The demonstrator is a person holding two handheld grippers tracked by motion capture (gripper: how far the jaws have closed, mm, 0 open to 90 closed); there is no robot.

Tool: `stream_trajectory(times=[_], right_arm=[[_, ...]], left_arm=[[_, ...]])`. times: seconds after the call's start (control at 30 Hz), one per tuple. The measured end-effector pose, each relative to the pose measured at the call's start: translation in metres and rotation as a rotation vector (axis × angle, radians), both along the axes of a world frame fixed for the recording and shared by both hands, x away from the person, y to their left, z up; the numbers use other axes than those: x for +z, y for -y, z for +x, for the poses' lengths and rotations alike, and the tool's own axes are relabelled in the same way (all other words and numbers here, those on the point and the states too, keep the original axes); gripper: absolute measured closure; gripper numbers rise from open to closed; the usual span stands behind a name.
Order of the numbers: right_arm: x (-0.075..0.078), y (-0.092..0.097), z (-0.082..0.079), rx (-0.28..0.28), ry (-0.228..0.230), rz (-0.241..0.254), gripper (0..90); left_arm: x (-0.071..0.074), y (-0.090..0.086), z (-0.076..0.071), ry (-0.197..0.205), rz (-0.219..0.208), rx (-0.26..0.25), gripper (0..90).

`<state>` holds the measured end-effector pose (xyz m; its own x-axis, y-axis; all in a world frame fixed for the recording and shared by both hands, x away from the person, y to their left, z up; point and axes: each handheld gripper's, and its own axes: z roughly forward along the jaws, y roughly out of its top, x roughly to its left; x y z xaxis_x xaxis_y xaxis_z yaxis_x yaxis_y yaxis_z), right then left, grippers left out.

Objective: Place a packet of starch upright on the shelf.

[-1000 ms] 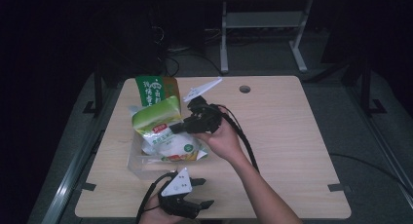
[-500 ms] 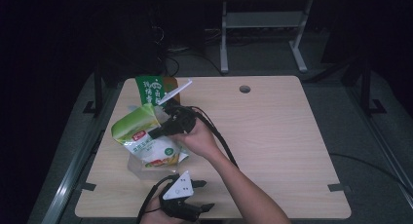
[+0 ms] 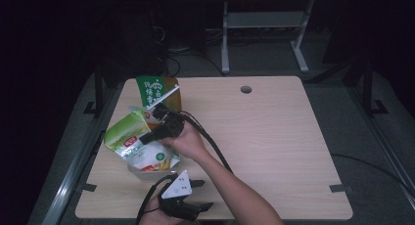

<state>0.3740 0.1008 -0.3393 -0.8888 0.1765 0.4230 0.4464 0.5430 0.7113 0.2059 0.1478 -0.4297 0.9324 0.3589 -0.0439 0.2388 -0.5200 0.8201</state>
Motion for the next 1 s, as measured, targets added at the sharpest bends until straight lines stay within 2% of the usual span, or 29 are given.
stream_trajectory(times=[0.1, 0.13, 0.2, 0.3, 0.4, 0.47, 0.5, 0.57, 0.9, 1.0], right_arm=[[-0.012, 0.001, -0.004, 0.012, 0.04, -0.049, 88.7], [-0.015, 0.002, -0.005, 0.013, 0.045, -0.046, 88.5], [-0.015, 0.004, -0.006, 0.006, 0.035, -0.039, 87.9], [-0.013, 0.008, -0.006, 0.011, 0.064, -0.04, 81.6], [-0.01, 0.011, -0.009, 0.01, 0.078, -0.067, 77.9], [-0.008, 0.014, -0.009, 0.02, 0.092, -0.089, 80.0], [-0.008, 0.014, -0.009, 0.023, 0.094, -0.101, 85.7], [-0.01, 0.015, -0.009, 0.032, 0.094, -0.101, 87.6], [-0.015, 0.026, -0.009, 0.038, 0.096, -0.135, 89.4], [-0.017, 0.03, -0.009, 0.032, 0.088, -0.131, 89.4]], left_arm=[[0.0, -0.002, 0.001, 0.002, -0.008, 0.013, 31.3], [0.0, -0.003, 0.002, -0.002, -0.006, 0.017, 31.3], [0.0, -0.004, 0.002, -0.015, -0.008, 0.023, 31.3], [0.0, -0.003, 0.002, -0.01, -0.013, 0.023, 31.3], [0.0, -0.002, 0.0, -0.007, -0.008, 0.019, 31.3], [0.0, -0.002, -0.001, -0.008, -0.009, 0.02, 31.3], [0.0, -0.001, -0.001, -0.014, -0.013, 0.022, 31.4], [0.0, -0.001, -0.001, -0.014, -0.013, 0.022, 31.5], [-0.001, -0.001, -0.001, -0.014, -0.005, 0.016, 31.7], [-0.001, 0.0, -0.002, -0.012, -0.004, 0.014, 31.7]])
